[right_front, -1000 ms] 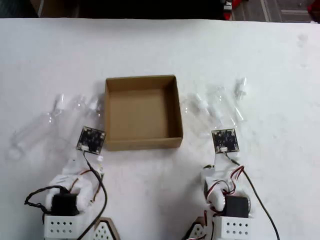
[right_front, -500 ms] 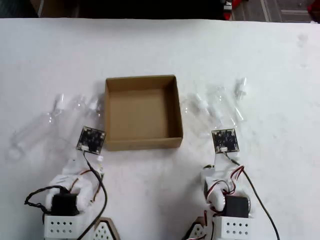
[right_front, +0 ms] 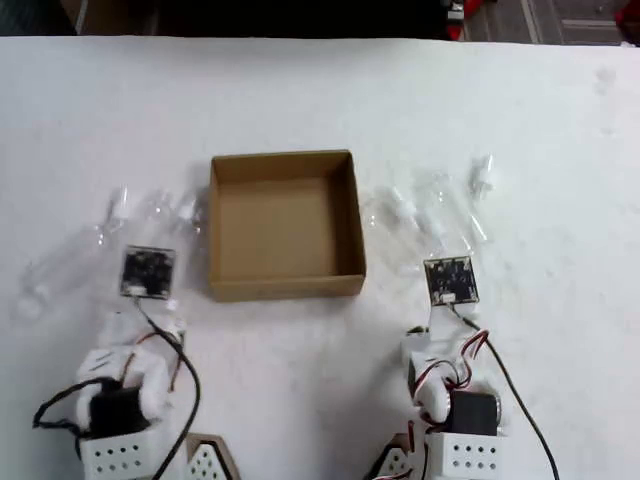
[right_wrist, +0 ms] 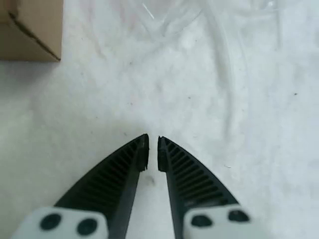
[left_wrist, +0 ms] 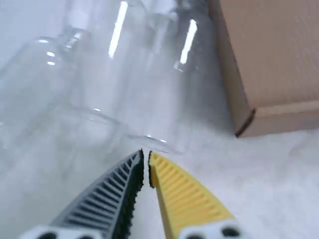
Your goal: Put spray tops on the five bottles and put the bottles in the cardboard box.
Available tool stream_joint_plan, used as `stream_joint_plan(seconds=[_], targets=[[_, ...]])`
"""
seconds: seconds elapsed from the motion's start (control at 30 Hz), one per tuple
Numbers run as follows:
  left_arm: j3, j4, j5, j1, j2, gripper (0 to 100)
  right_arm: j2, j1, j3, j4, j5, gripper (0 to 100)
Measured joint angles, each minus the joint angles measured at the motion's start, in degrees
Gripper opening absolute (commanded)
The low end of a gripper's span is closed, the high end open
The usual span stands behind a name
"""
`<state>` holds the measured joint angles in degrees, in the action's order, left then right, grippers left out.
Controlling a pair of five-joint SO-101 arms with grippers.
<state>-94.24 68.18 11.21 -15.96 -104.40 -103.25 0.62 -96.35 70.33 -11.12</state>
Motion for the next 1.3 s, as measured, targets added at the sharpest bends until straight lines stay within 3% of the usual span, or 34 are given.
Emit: stream_joint_plan(seconds=[0.17,0.47,0.8,0.9,1.13,1.3], targets=[[5.2,0.0,0.9,-6.0,-0.1,2,0.0,0.0,0.0,-2.4,0.0,2.8],[6.2,-0.6,15.6,-7.3,-0.1,2,0.0,0.0,0.0,-2.4,0.0,2.8],[6.2,-8.9,15.6,-6.2,-0.1,2,0.0,-0.1,0.0,-2.5,0.0,2.8],[8.8,-9.2,12.4,-4.2,-0.1,2,0.0,-2.3,0.0,-5.1,0.0,2.9],[18.2,-6.8,10.0,3.3,-0.4,2,0.0,-9.1,0.0,-20.4,0.0,3.0],[21.6,-2.0,9.9,6.0,-0.4,2,0.0,-12.2,0.0,-31.6,0.0,14.1]])
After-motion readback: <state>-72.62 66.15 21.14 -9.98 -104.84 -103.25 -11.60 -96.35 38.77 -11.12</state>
